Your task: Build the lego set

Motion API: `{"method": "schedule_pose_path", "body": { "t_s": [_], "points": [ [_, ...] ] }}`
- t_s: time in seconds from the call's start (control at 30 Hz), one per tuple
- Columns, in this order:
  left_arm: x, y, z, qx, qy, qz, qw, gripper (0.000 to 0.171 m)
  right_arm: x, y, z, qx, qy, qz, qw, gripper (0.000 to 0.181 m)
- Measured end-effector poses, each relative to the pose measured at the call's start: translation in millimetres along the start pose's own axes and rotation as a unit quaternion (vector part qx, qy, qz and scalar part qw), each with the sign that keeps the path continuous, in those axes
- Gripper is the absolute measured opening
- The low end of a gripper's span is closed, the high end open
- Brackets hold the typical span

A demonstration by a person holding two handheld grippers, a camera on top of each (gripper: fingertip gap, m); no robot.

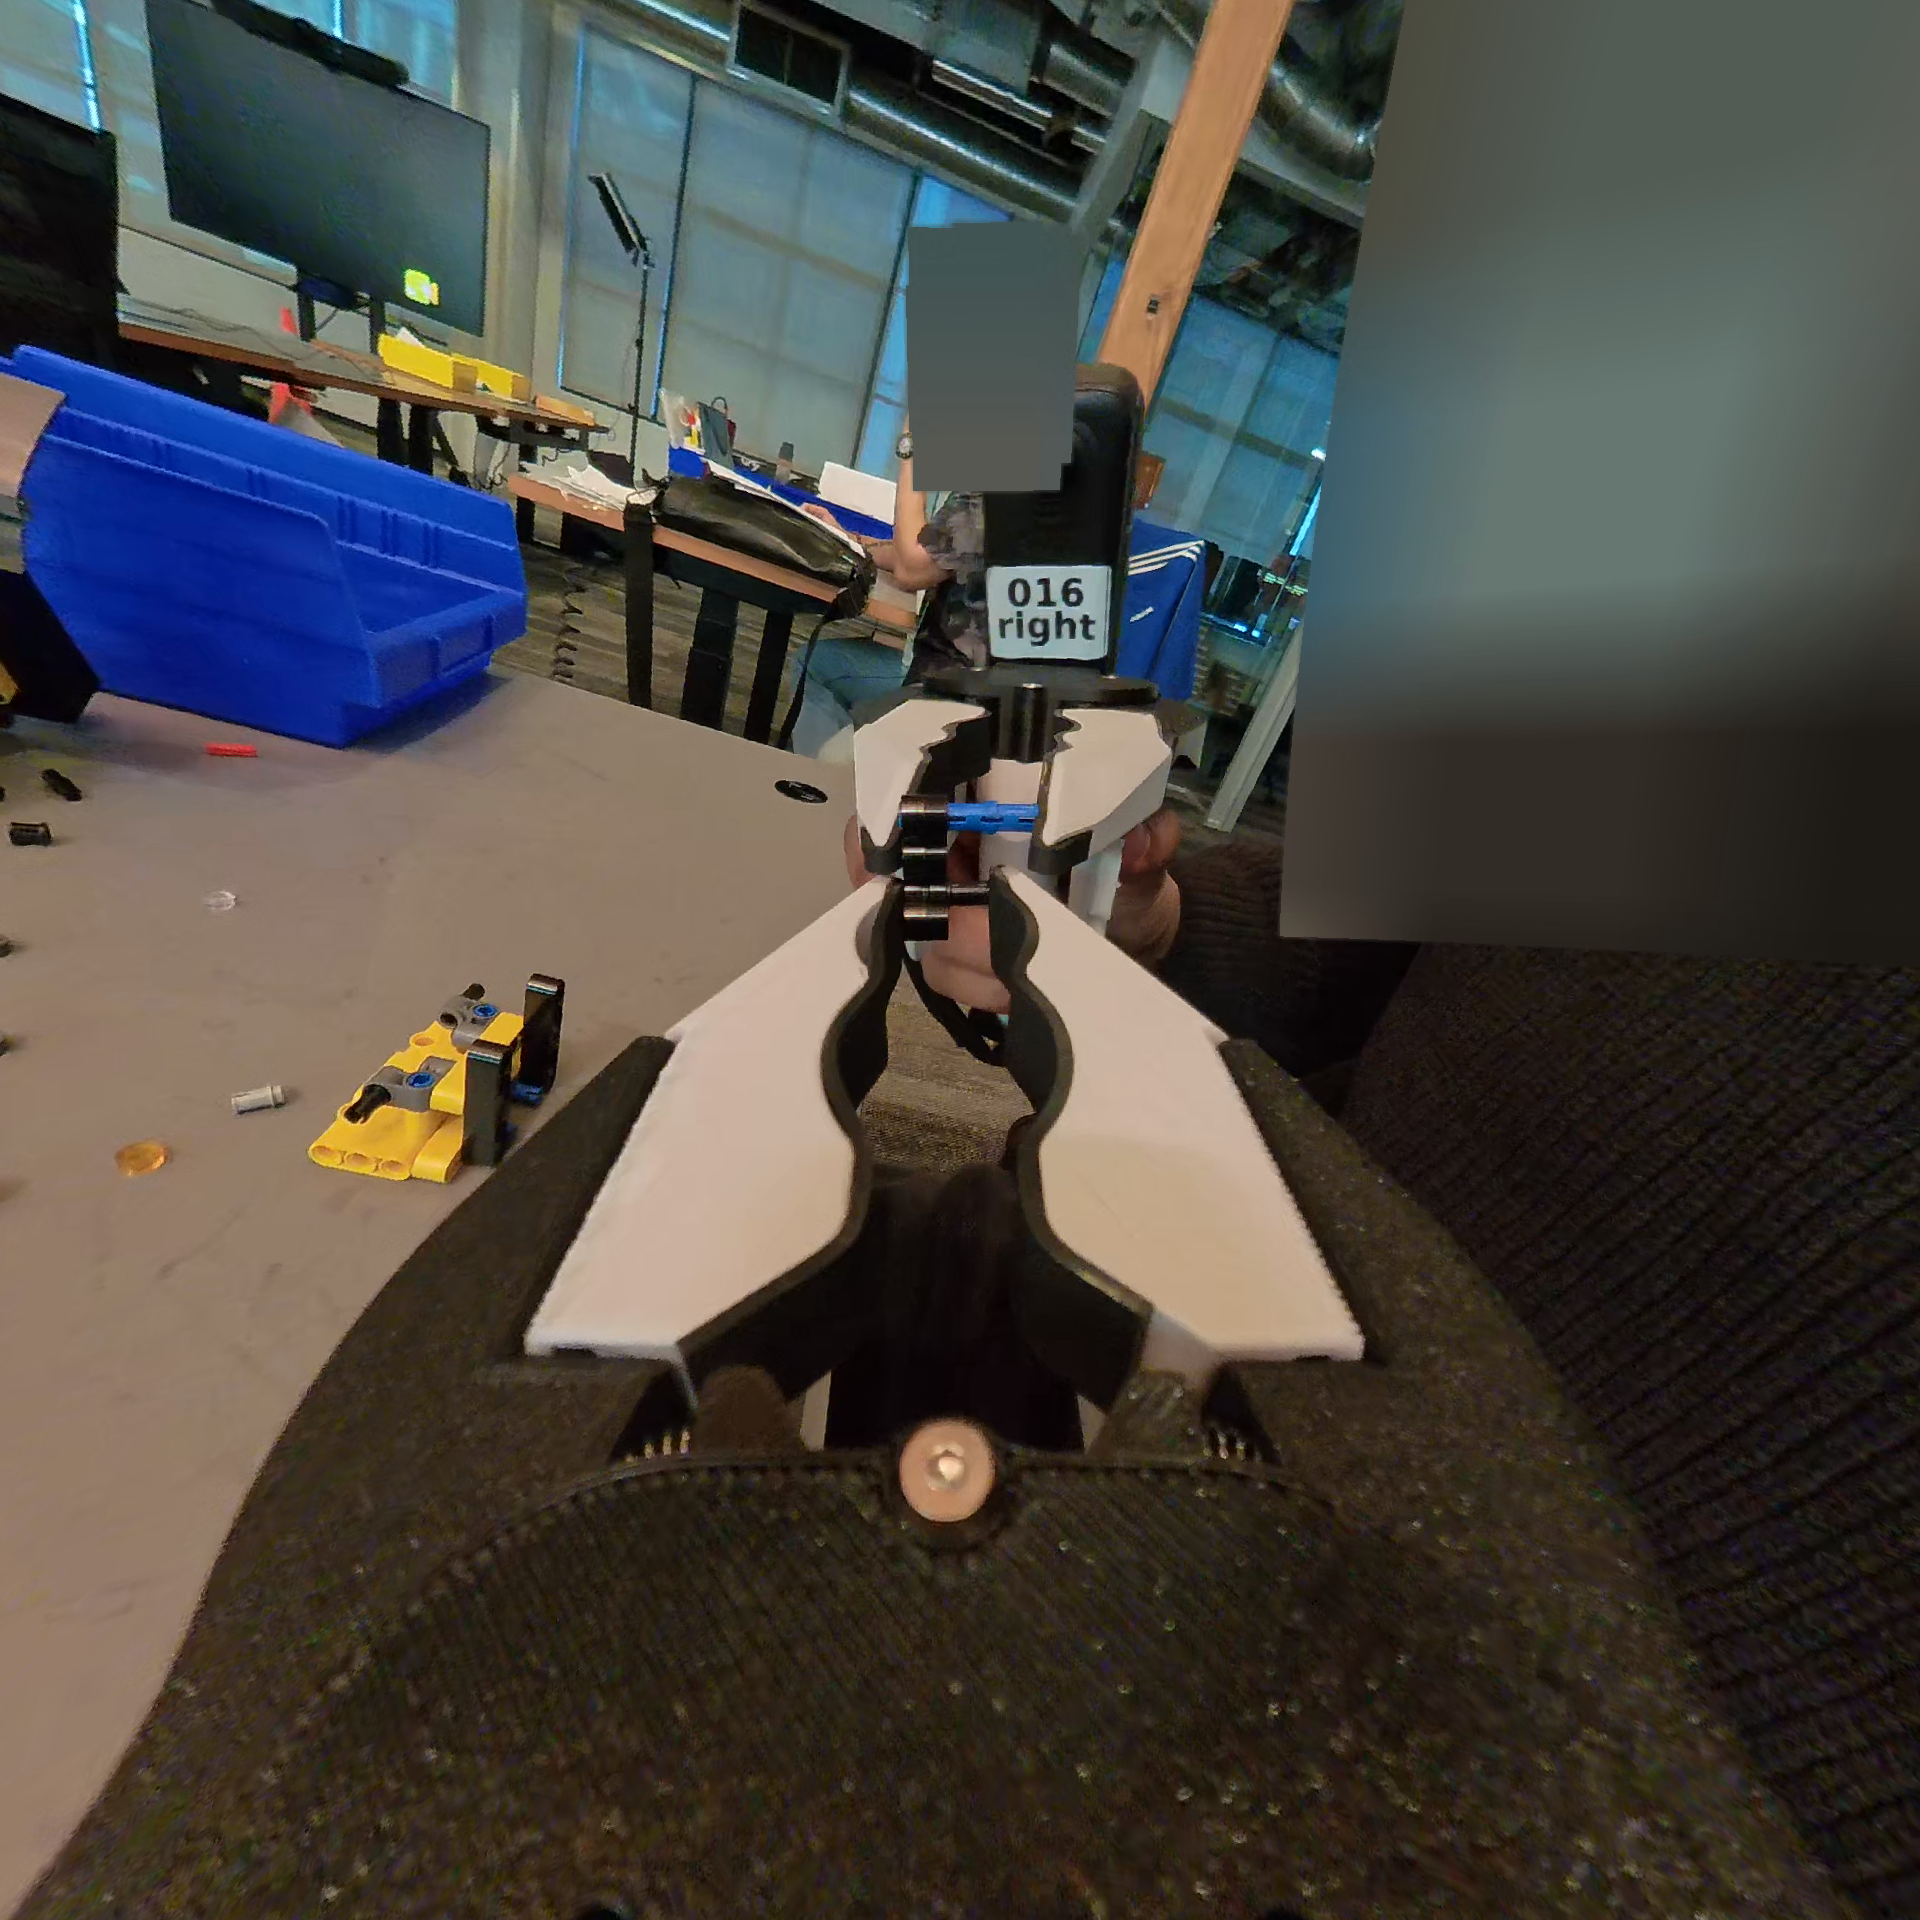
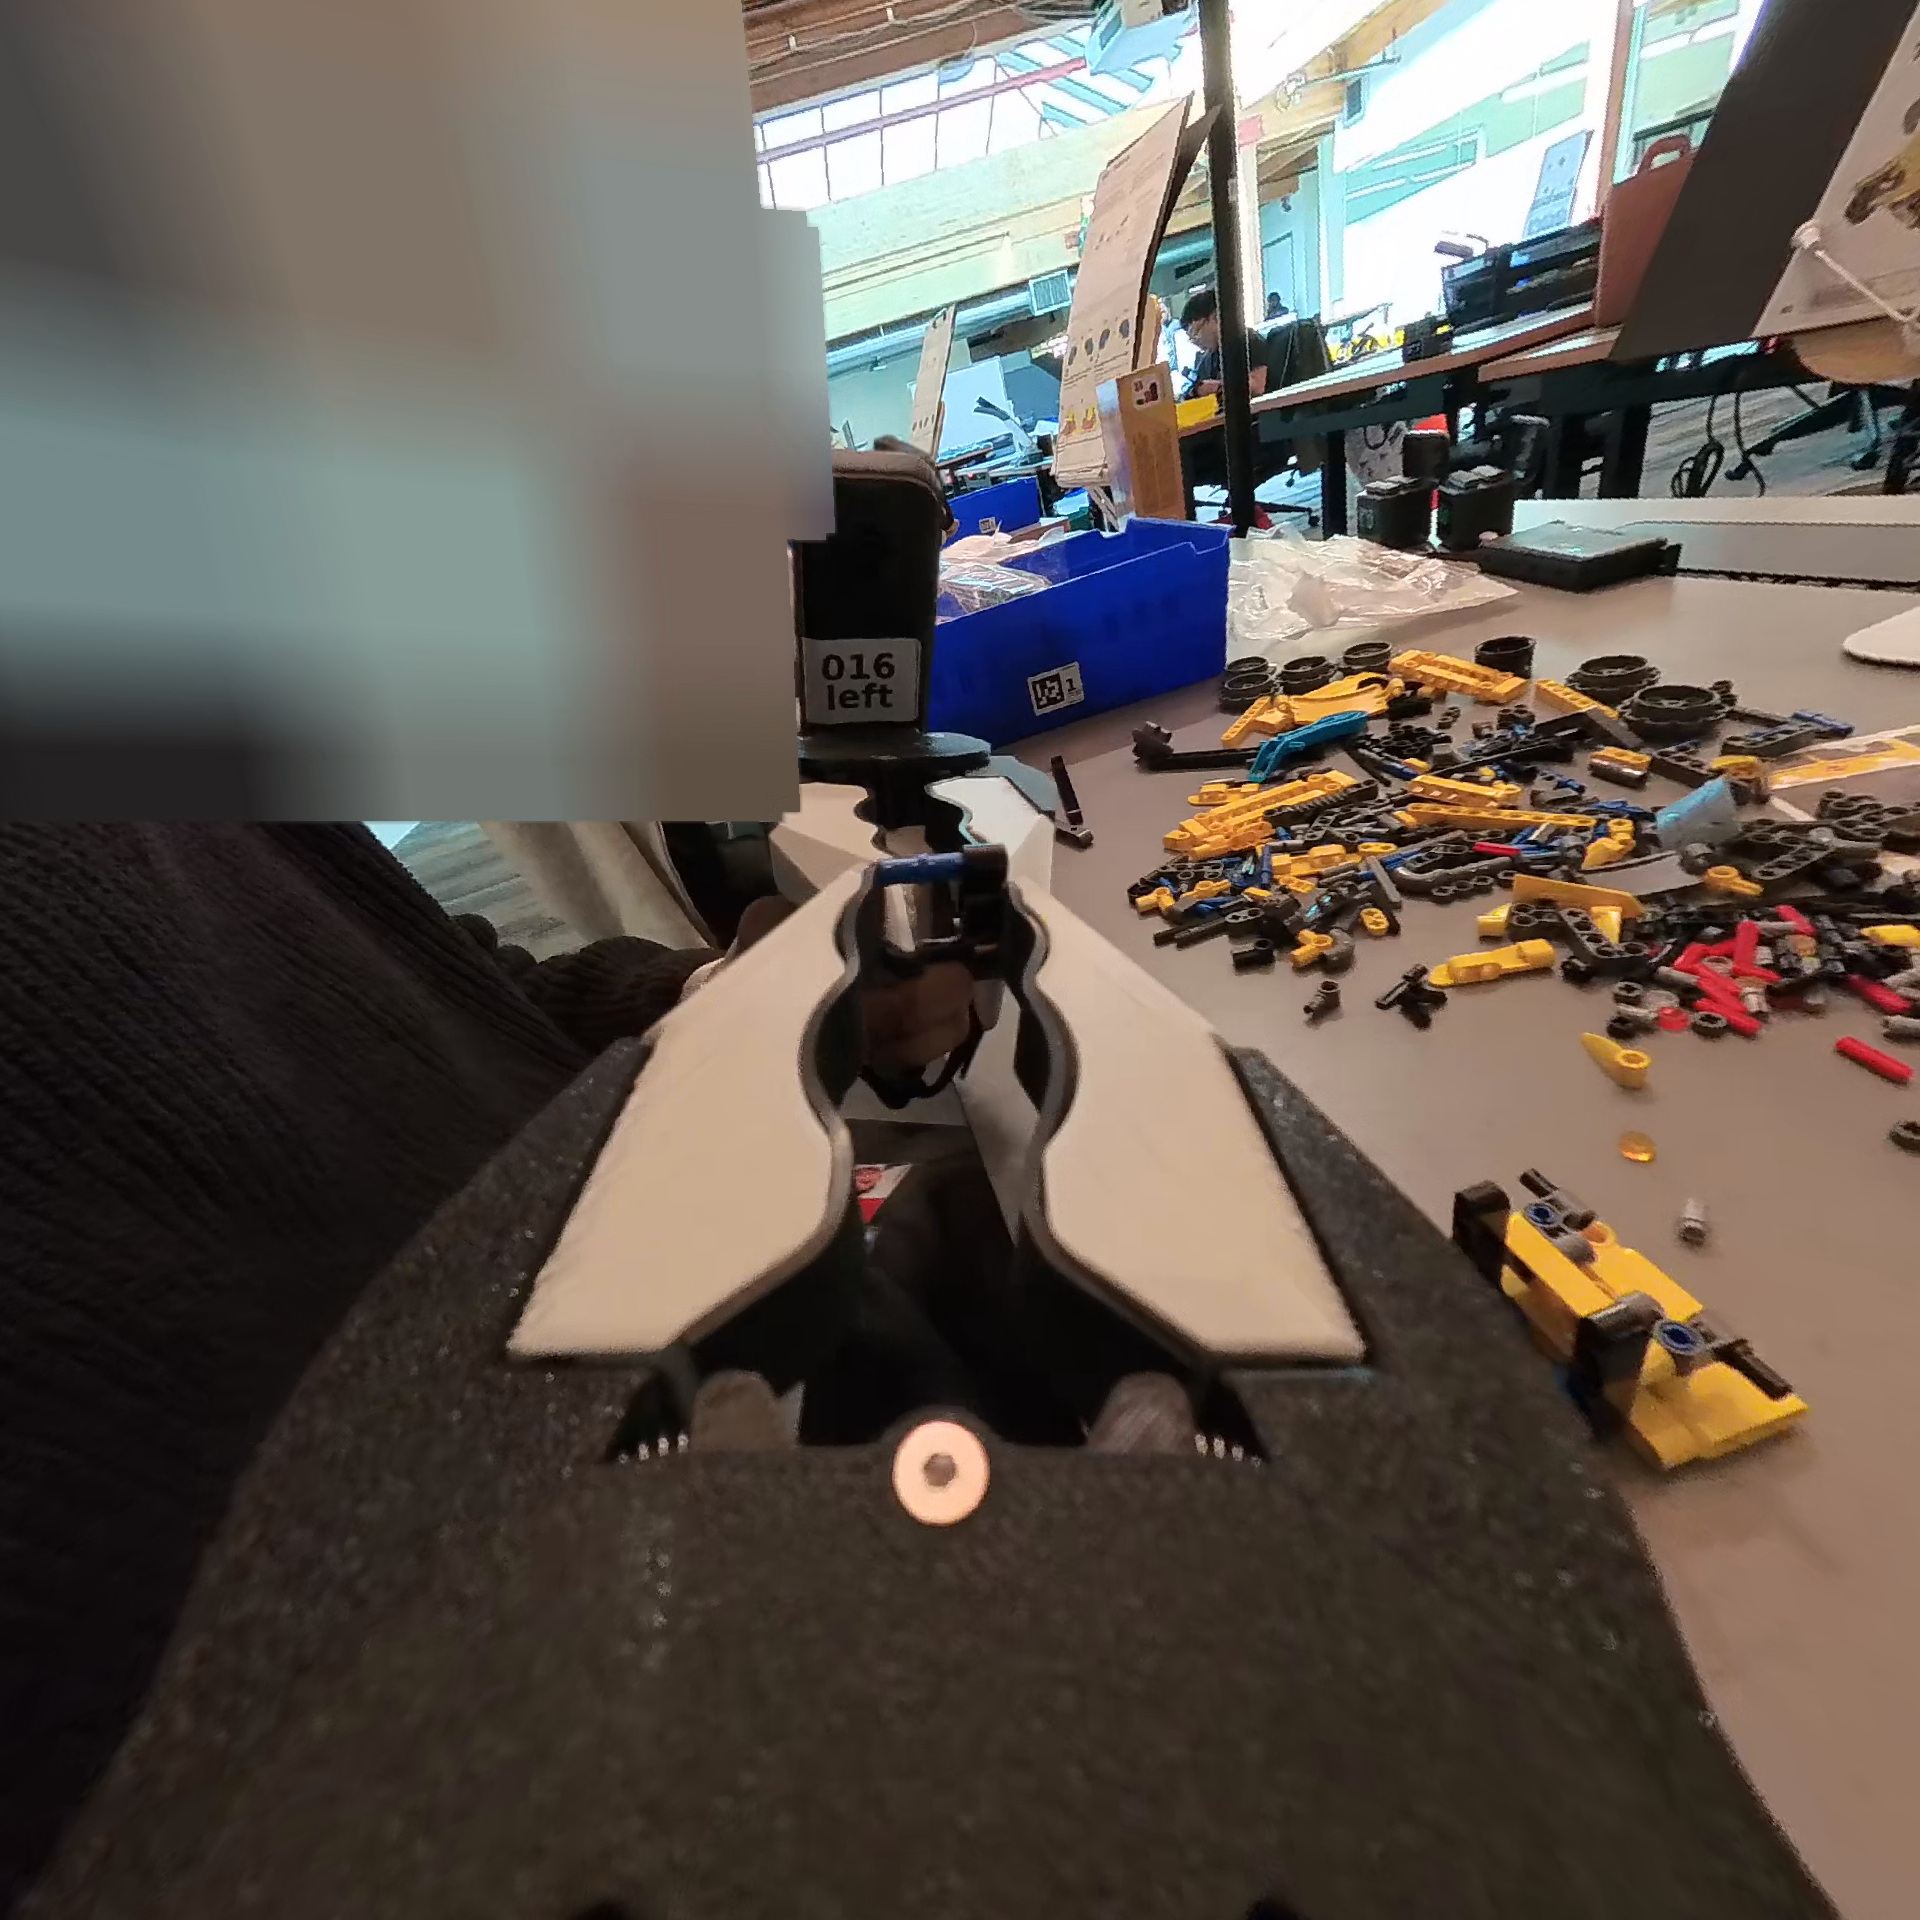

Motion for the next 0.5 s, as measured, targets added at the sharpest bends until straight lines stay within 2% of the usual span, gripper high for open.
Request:
{"method": "schedule_pose_path", "body": {
  "t_s": [0.1, 0.5],
  "points": [
    [0.6, -1.0, 0.5, -0.003, -0.004, -0.004, 1.0, 0.012, -0.6, -1.1, 0.4, -0.01, -0.004, -0.008, 1.0, 0.014],
    [1.5, -3.7, 0.7, -0.004, -0.007, -0.012, 1.0, 0.012, -1.4, 0.9, 1.9, -0.048, 0.0, -0.019, 0.999, 0.013]
  ]
}}
Point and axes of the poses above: each gripper's, where its closed fingertips meet, x out along the fingers, z out of its top, y = z × x across the jaws, the point moved 2 cm from there along -x, back along the fingers, and after that the axes turned 8 degrees about -y, right-handed, at the moved point
